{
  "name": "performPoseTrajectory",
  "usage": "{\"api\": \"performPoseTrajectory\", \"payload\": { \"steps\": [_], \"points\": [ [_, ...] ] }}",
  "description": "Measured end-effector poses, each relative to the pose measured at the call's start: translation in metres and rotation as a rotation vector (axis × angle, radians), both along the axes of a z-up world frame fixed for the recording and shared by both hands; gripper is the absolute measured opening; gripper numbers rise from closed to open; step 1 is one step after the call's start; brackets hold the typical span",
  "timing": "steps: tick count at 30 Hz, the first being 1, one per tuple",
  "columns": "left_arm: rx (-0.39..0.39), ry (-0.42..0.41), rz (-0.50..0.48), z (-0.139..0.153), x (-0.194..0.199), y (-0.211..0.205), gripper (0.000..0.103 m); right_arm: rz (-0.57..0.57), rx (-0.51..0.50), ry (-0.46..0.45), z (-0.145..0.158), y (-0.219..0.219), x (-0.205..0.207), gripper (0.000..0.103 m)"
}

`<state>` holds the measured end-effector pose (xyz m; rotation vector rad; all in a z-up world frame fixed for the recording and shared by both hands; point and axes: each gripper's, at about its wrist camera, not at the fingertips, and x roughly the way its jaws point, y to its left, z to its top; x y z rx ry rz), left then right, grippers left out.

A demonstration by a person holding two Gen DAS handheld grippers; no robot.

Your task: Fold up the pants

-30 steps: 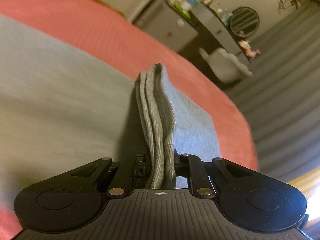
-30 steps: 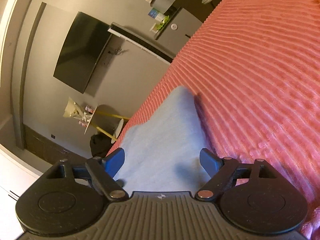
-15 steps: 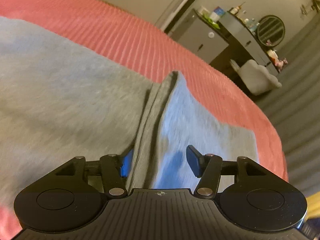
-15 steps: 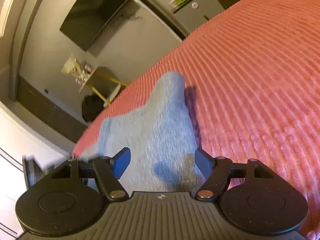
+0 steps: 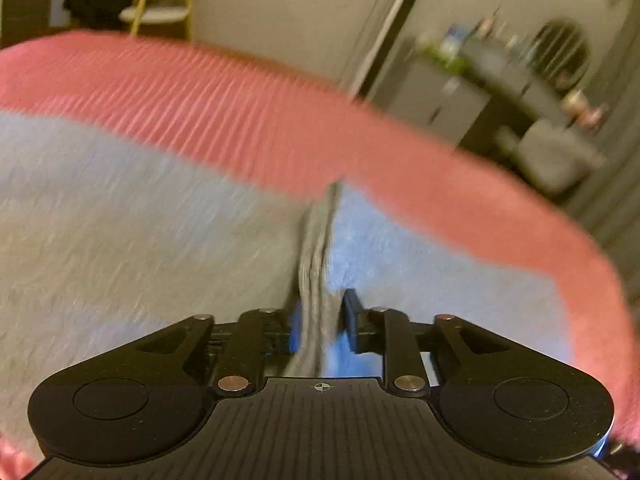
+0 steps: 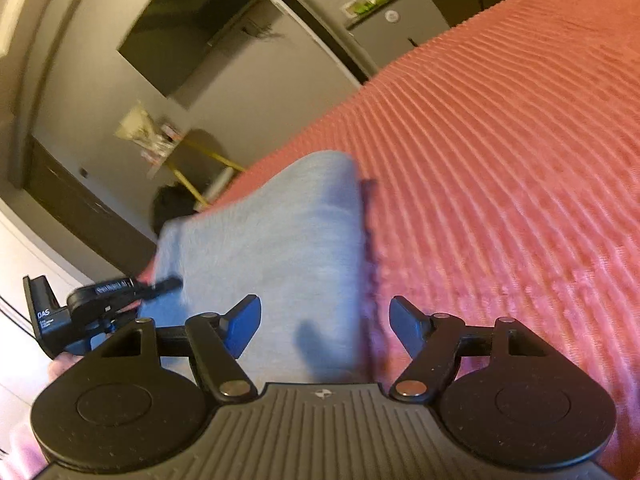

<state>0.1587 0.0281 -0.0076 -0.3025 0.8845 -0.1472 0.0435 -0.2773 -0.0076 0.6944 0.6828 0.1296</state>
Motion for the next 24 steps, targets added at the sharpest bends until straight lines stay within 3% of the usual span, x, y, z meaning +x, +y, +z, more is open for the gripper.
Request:
{"api": "performPoseTrajectory", "payload": {
  "steps": [2, 4, 6, 9, 11, 13, 18, 21, 24],
  "points": [
    [-0.011, -0.017, -0.002, -0.002, -0.015, 0.003, 0.033, -0.009, -0.061, 0.025, 0.0, 0.002, 0.002, 0.072],
    [-0.037, -0.02, 0.0, 0.001, -0.028, 0.006, 0.042, -0.02, -0.115, 0.018, 0.004, 0.003, 0.002, 0.064],
    [-0.068, -0.021, 0.012, 0.002, -0.038, 0.012, 0.043, -0.036, -0.145, 0.003, 0.009, 0.004, 0.004, 0.04],
    [-0.11, 0.005, 0.055, -0.001, -0.038, 0.017, 0.043, -0.024, -0.171, -0.042, 0.019, 0.013, 0.013, 0.025],
    [-0.147, 0.016, 0.077, -0.004, -0.045, 0.026, 0.043, 0.032, -0.209, -0.074, 0.024, 0.029, 0.023, 0.025],
    [-0.171, 0.02, 0.1, -0.008, -0.045, 0.029, 0.043, 0.097, -0.309, -0.071, 0.025, 0.053, 0.038, 0.025],
    [-0.143, 0.008, 0.093, -0.013, -0.045, 0.025, 0.045, 0.151, -0.586, 0.011, 0.003, 0.089, 0.088, 0.019],
    [-0.161, 0.004, 0.093, -0.015, -0.045, 0.027, 0.045, 0.135, -0.638, -0.003, 0.006, 0.094, 0.103, 0.019],
    [-0.193, 0.006, 0.102, -0.017, -0.047, 0.033, 0.044, 0.114, -0.619, 0.011, 0.008, 0.095, 0.105, 0.02]
  ]
}}
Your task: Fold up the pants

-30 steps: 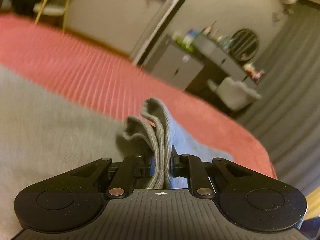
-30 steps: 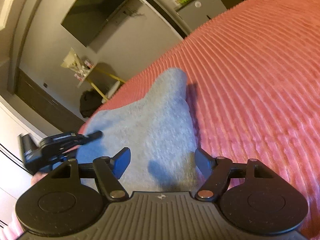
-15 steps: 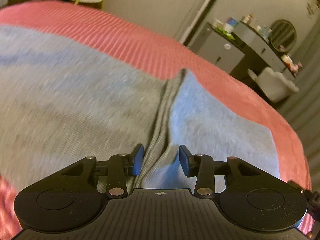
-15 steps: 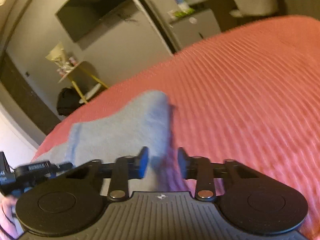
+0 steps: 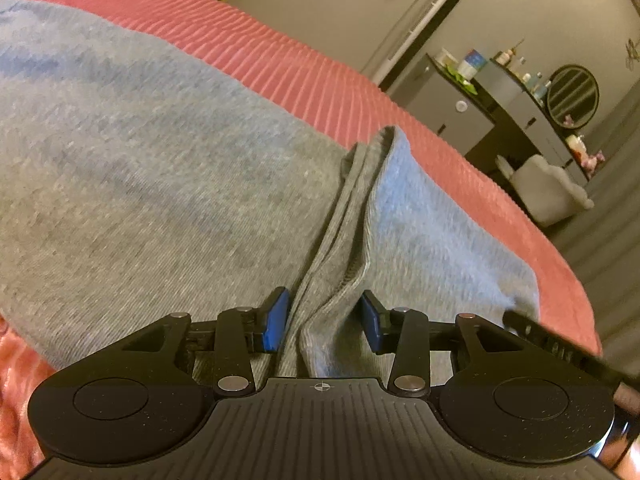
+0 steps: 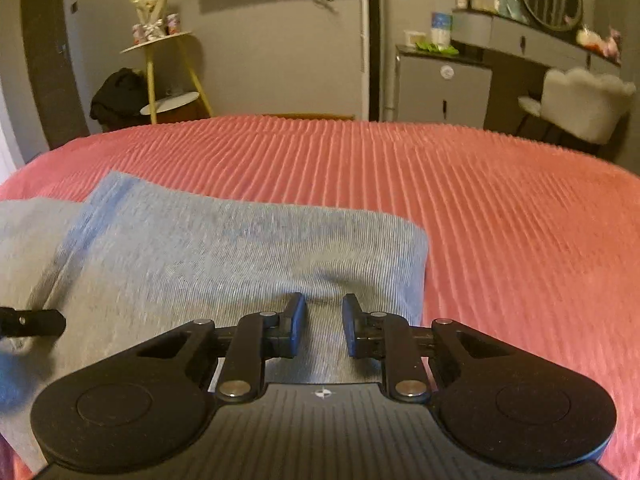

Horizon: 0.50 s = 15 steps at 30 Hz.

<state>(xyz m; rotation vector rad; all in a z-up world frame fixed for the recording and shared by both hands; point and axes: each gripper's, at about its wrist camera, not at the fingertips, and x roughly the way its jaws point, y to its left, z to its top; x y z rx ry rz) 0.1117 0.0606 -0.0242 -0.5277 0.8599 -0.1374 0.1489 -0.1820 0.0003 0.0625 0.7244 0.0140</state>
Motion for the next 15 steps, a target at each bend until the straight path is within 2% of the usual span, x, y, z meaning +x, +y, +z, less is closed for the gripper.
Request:
{"api": "performPoseTrajectory", "payload": {
  "steps": [4, 8, 11, 15],
  "points": [
    [-0.009, 0.0, 0.005, -0.001, 0.0, 0.0, 0.044, 0.027, -0.018, 0.006, -0.004, 0.002, -0.027, 0.022],
    [0.009, -0.004, -0.003, 0.001, 0.001, -0.002, 0.045, 0.091, -0.05, -0.032, -0.007, 0.004, -0.078, 0.022],
    [-0.008, -0.01, -0.007, 0.0, 0.0, -0.002, 0.052, 0.078, -0.041, -0.036, -0.003, 0.004, -0.092, 0.022],
    [-0.043, -0.015, -0.015, 0.001, -0.001, 0.0, 0.062, 0.066, 0.012, -0.027, -0.004, 0.0, -0.089, 0.033]
  ]
}}
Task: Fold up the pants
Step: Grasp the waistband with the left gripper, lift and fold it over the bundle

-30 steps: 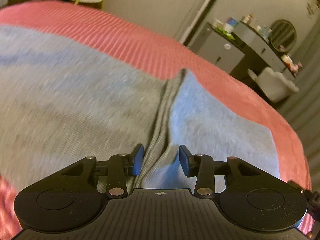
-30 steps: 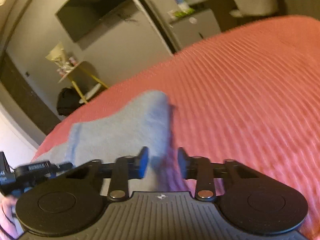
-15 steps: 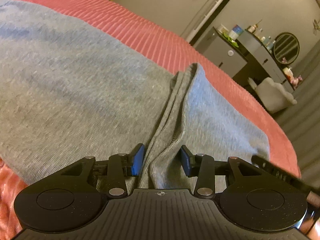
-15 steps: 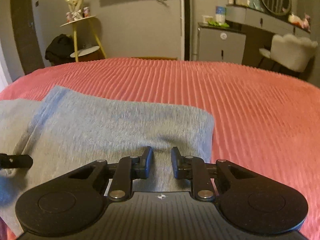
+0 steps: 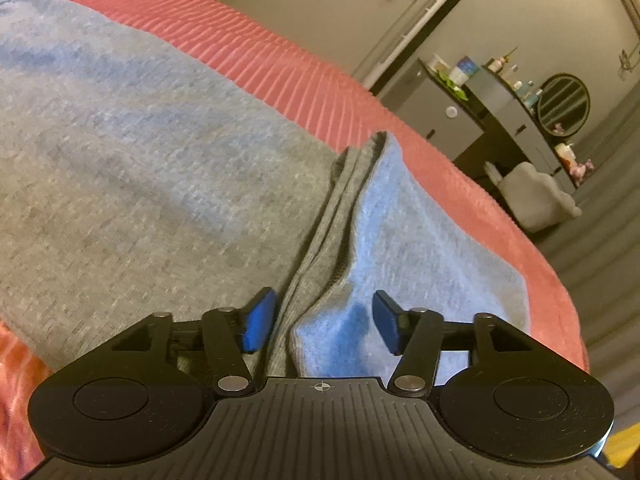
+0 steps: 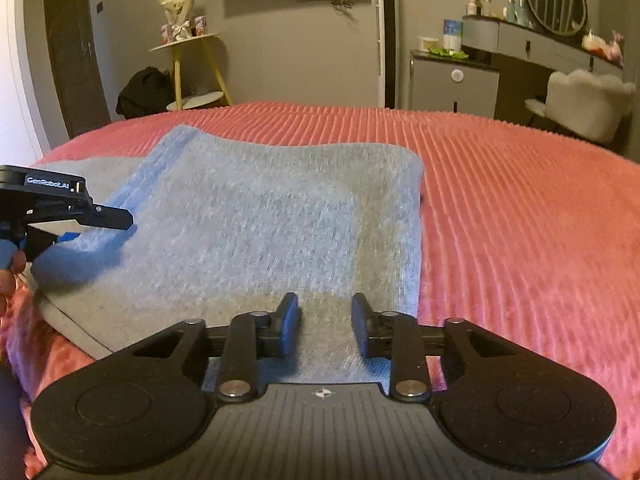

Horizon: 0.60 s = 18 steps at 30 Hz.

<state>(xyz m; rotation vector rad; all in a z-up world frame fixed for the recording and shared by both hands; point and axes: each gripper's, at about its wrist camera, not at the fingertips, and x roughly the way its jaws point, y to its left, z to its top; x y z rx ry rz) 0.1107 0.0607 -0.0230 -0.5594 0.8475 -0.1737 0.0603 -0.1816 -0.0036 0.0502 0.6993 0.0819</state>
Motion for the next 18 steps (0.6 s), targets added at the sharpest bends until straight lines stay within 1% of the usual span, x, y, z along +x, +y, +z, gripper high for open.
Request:
{"api": "performPoseTrajectory", "payload": {
  "steps": [2, 3, 4, 5, 6, 7, 8, 9, 10, 12, 14, 16, 17, 18],
  "points": [
    [-0.004, 0.0, -0.006, 0.0, 0.001, 0.001, 0.059, 0.01, 0.018, -0.019, -0.006, -0.001, -0.002, 0.037],
    [-0.007, 0.005, -0.002, -0.001, 0.002, 0.002, 0.05, 0.015, 0.032, -0.029, -0.01, -0.004, -0.003, 0.04],
    [-0.008, 0.011, 0.009, -0.001, 0.002, 0.004, 0.032, 0.02, 0.045, -0.037, -0.011, -0.005, -0.003, 0.041],
    [-0.028, 0.018, 0.024, -0.003, 0.003, 0.01, 0.028, 0.024, 0.057, -0.044, -0.013, -0.006, -0.003, 0.046],
    [-0.077, 0.021, 0.048, -0.004, 0.002, 0.019, 0.028, 0.032, 0.076, -0.048, -0.013, -0.008, -0.001, 0.052],
    [-0.137, 0.013, 0.1, -0.003, -0.002, 0.033, 0.028, 0.04, 0.09, -0.05, -0.013, -0.008, 0.001, 0.055],
    [-0.177, -0.003, 0.17, 0.0, -0.007, 0.048, 0.032, 0.048, 0.098, -0.052, -0.013, -0.008, 0.002, 0.06],
    [-0.212, -0.021, 0.259, 0.005, -0.013, 0.068, 0.05, 0.055, 0.104, -0.053, -0.014, -0.008, 0.002, 0.064],
    [-0.246, -0.041, 0.34, 0.009, -0.021, 0.09, 0.066, 0.061, 0.111, -0.054, -0.014, -0.008, 0.002, 0.065],
    [-0.28, -0.087, 0.479, 0.016, -0.039, 0.135, 0.068, 0.069, 0.122, -0.054, -0.013, -0.008, 0.003, 0.069],
    [-0.261, -0.125, 0.565, 0.022, -0.057, 0.178, 0.07, 0.078, 0.153, -0.054, -0.014, -0.011, 0.004, 0.074],
    [-0.215, -0.122, 0.638, 0.023, -0.069, 0.216, 0.074, 0.071, 0.215, -0.055, -0.014, -0.016, 0.007, 0.079],
    [-0.206, -0.102, 0.671, 0.021, -0.072, 0.235, 0.075, 0.068, 0.253, -0.054, -0.014, -0.019, 0.01, 0.083],
    [-0.22, -0.101, 0.686, 0.017, -0.074, 0.249, 0.079, 0.065, 0.287, -0.052, -0.015, -0.021, 0.012, 0.085]
  ]
}}
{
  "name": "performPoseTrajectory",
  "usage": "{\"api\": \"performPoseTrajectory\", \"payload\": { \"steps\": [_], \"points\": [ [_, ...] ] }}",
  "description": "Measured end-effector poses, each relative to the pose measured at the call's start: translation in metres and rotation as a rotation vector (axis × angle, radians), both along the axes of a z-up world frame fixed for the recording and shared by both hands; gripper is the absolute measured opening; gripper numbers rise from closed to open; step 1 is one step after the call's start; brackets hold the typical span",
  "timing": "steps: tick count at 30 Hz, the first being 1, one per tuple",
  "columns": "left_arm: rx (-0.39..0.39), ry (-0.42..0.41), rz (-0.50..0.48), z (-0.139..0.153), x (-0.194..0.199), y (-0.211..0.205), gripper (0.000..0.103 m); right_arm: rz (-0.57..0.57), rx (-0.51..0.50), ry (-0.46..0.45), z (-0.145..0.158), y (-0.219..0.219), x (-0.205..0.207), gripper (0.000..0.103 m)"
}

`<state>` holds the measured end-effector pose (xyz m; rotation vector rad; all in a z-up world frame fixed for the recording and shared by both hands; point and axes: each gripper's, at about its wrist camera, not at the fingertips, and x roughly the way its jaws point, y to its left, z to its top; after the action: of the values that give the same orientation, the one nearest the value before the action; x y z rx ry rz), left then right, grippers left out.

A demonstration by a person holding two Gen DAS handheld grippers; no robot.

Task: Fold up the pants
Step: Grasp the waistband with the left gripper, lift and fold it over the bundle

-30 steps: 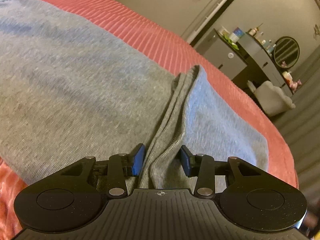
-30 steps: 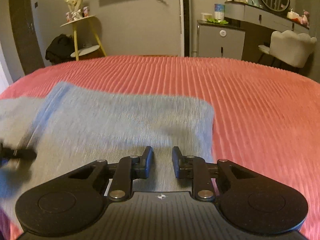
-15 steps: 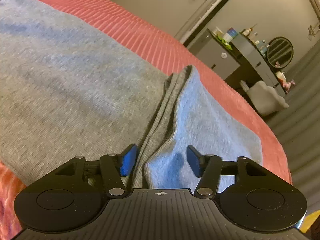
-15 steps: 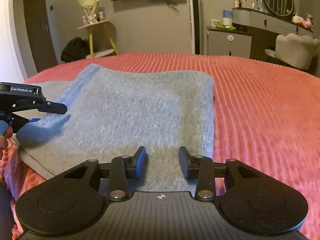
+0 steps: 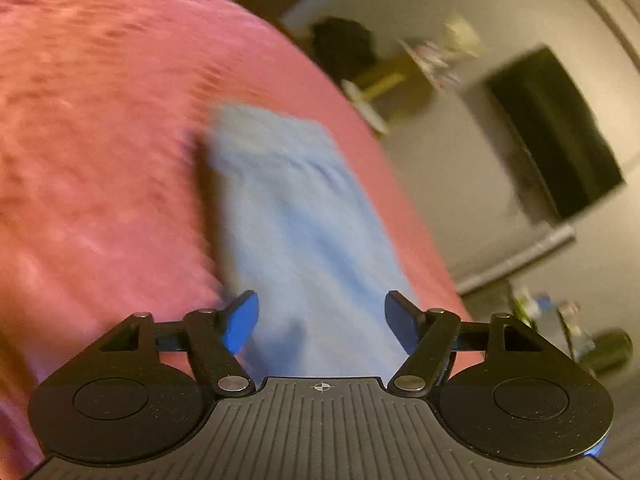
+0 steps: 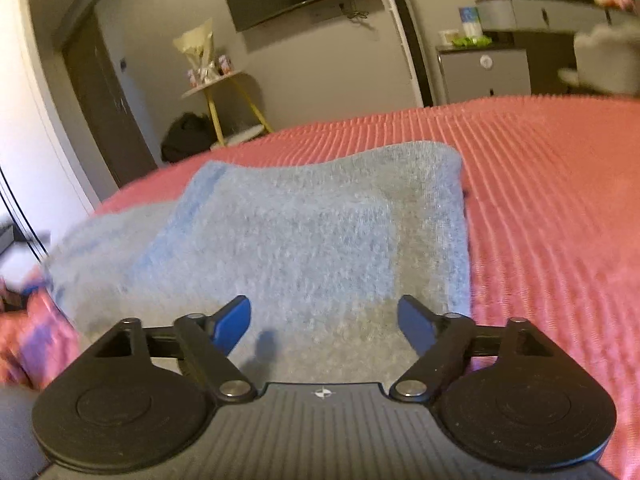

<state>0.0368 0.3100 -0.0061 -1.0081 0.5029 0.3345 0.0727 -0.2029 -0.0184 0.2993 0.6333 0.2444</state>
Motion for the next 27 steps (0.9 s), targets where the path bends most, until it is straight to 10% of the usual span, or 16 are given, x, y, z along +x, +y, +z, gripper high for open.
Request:
{"api": "performPoseTrajectory", "payload": {
  "steps": [7, 15, 21, 27],
  "points": [
    [-0.06, 0.03, -0.057, -0.035, 0.029, 0.047, 0.081, -0.021, 0.232, 0.015, -0.008, -0.022, 0.011, 0.091],
    [-0.047, 0.014, -0.085, -0.041, 0.067, 0.062, 0.078, -0.007, 0.201, -0.007, -0.01, -0.014, 0.013, 0.095],
    [0.057, 0.062, -0.123, -0.032, 0.07, 0.054, 0.03, 0.0, 0.179, -0.021, -0.012, -0.01, 0.017, 0.095],
    [0.258, -0.116, -0.202, 0.019, 0.05, 0.021, 0.023, -0.005, 0.204, -0.015, -0.012, -0.013, 0.018, 0.095]
  ]
}}
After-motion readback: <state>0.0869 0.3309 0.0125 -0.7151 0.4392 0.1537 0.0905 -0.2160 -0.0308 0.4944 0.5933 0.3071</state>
